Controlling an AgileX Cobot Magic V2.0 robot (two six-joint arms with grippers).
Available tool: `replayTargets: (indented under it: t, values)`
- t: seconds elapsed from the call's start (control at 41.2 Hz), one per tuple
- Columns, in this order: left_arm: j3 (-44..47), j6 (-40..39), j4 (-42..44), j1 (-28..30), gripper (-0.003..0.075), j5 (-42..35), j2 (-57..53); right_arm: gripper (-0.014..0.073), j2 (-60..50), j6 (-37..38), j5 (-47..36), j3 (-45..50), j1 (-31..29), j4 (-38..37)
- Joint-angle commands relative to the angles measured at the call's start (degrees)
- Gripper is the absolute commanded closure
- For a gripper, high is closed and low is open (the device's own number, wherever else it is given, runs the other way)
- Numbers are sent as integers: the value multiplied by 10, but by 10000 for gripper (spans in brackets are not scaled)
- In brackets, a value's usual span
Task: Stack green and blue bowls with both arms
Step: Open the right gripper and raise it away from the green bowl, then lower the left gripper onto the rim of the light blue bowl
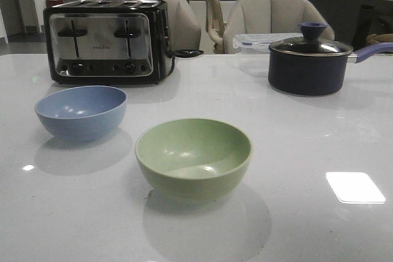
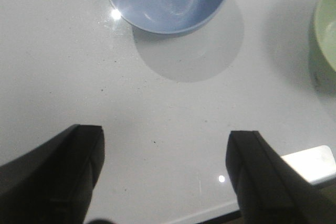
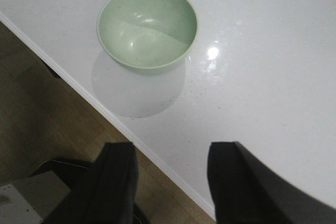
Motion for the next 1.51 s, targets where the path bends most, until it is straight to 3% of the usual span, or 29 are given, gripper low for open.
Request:
replayTargets:
  t: [0.0,0.17,0.437,0.826,0.874,1.069,1.239,1.311,1.481]
  values:
    - [-57,-20,3,26,193,-33,58,169,-3,-5,-33,-15,-1,3]
    - [-132,-20,-30,61,193,-43,171,169,-3,-5,-33,-15,-1,3]
    - [-257,-20,-34,61,193,-63,329,169,-3,-5,-33,-15,-1,3]
    - [-329,-20,-6,61,195,-85,433,169,-3,-5,-33,-15,-1,3]
    - [-330,-20,-5,61,213,-86,435,169,-3,-5,-33,-15,-1,3]
    - [-330,-20,3,61,439,-73,437,169,-3,-5,-33,-15,-1,3]
    - [-335,-20,3,61,585,-53,436,169,-3,-5,-33,-15,-1,3]
    - [-342,-16,3,61,625,-35,430,169,-3,-5,-33,-15,-1,3]
    - [-348,-5,-1,61,622,7,391,169,-3,-5,-33,-15,-1,3]
